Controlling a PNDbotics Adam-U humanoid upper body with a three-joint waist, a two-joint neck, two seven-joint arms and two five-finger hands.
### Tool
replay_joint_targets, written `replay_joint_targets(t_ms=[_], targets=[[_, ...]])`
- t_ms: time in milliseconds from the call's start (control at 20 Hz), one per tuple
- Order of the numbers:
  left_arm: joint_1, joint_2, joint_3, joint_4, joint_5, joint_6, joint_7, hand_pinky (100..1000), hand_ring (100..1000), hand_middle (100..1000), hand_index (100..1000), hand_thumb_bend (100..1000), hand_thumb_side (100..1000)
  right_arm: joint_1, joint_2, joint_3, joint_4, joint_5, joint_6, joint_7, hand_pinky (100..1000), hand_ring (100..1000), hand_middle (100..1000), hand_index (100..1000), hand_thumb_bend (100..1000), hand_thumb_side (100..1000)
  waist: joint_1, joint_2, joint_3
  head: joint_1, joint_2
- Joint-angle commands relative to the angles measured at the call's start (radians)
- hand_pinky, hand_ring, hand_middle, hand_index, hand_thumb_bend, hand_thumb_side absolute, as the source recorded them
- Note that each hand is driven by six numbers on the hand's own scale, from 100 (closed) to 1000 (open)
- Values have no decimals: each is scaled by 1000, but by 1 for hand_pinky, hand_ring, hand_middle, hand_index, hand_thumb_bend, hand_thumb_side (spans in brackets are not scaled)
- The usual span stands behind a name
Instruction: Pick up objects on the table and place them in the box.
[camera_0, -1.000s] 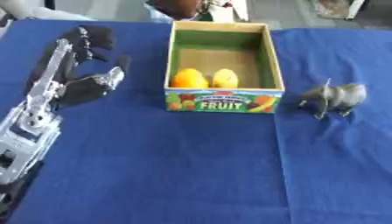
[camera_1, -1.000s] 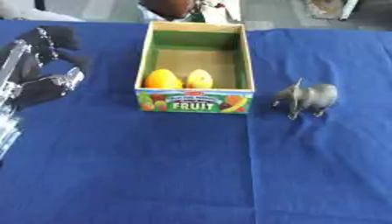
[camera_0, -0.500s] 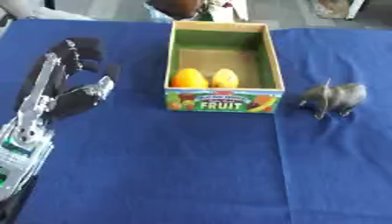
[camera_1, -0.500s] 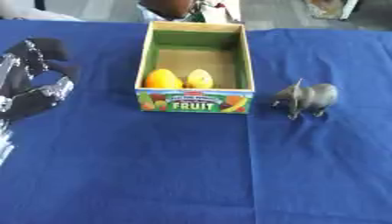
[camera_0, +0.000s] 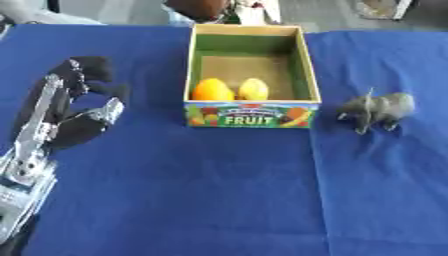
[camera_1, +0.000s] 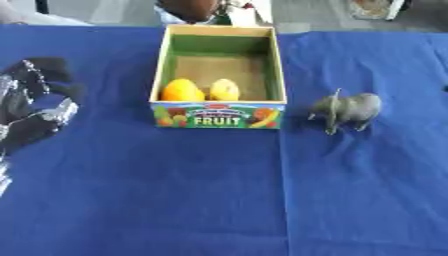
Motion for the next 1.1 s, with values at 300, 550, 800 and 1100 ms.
replay_joint_targets(t_ms=[300, 550, 800, 1100], targets=[[-7, 1, 5, -20, -3, 3, -15, 642, 690, 617, 756, 334, 209, -55, 20, -4, 59, 97, -86, 56, 892, 1000, 802, 843, 100, 169, 7, -15, 9, -15, 5], [-7, -3, 4, -20, -5, 3, -20, 642, 690, 616, 757, 335, 209, -71, 40, -4, 90, 153, -86, 24, 891, 1000, 803, 845, 100, 172, 11, -14, 13, -22, 5], [-9, -5, 2, -20, -5, 1, -24, 642, 690, 615, 757, 335, 207, -84, 56, -3, 113, 197, -86, -10, 891, 1000, 800, 843, 100, 171, 13, -14, 16, -27, 4], [-9, -5, 2, -20, -6, -1, -26, 642, 690, 615, 756, 335, 205, -95, 69, 2, 125, 226, -86, -31, 890, 1000, 801, 845, 100, 172, 15, -15, 18, -30, 2]])
